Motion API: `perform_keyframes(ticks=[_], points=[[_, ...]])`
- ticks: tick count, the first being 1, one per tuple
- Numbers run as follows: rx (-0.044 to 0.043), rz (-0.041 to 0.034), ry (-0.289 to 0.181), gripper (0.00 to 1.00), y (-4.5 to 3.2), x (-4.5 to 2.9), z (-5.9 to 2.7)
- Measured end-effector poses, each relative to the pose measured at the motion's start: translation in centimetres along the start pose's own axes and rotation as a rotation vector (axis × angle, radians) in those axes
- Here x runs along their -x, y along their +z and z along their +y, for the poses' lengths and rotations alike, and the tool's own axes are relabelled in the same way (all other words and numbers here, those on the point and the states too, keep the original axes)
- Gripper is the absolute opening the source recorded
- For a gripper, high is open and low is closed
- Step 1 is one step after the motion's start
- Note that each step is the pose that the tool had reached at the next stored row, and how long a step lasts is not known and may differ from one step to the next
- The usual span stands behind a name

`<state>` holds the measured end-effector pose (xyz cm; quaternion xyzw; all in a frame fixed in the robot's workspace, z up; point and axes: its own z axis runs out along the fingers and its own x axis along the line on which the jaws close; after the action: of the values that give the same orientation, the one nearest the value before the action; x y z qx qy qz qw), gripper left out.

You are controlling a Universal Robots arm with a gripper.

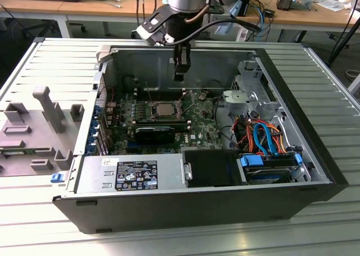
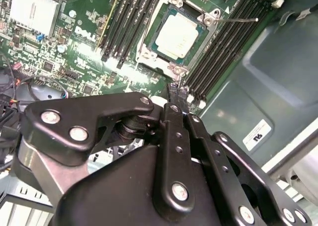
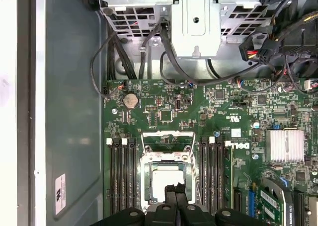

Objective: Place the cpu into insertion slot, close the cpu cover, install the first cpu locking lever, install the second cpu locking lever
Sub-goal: 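Close the cpu cover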

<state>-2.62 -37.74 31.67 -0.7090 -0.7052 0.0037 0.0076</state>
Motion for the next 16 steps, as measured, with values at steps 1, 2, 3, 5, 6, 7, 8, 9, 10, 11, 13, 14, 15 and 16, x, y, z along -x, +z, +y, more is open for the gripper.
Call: perform_keyframes(ticks=[1, 2, 3, 5, 6, 7, 8, 9, 10, 11, 13, 14, 15, 16], points=[[-0.0028, 0.0, 0.0, 0.11, -0.06, 0.0, 0.15], [-0.0063, 0.0, 0.0, 0.11, -0.14, 0.0, 0.32], [-0.0098, -0.0001, 0.0, 0.11, -0.21, 0.0, 0.51], [-0.0164, -0.0001, 0.0, 0.11, -0.33, -0.01, 0.86], [-0.0217, 0.0, 0.0, 0.11, -0.41, -0.01, 1.15], [-0.0298, 0.0002, 0.0, 0.11, -0.5, -0.01, 1.57], [-0.0355, 0.0001, 0.0, 0.11, -0.51, -0.01, 1.82], [-0.0413, -0.0003, 0.0, 0.11, -0.53, -0.01, 2.02], [-0.0472, -0.0004, 0.0, 0.11, -0.53, 0.02, 2.22], [-0.0488, -0.0003, -0.001, 0.11, -0.51, 0.03, 2.25], [-0.0495, -0.0004, -0.002, 0.11, -0.46, 0.05, 2.25], [-0.0495, -0.0003, -0.002, 0.11, -0.42, 0.06, 2.25], [-0.0496, -0.0003, -0.002, 0.11, -0.37, 0.07, 2.26], [-0.0497, -0.0005, -0.002, 0.11, -0.36, 0.08, 2.26]])
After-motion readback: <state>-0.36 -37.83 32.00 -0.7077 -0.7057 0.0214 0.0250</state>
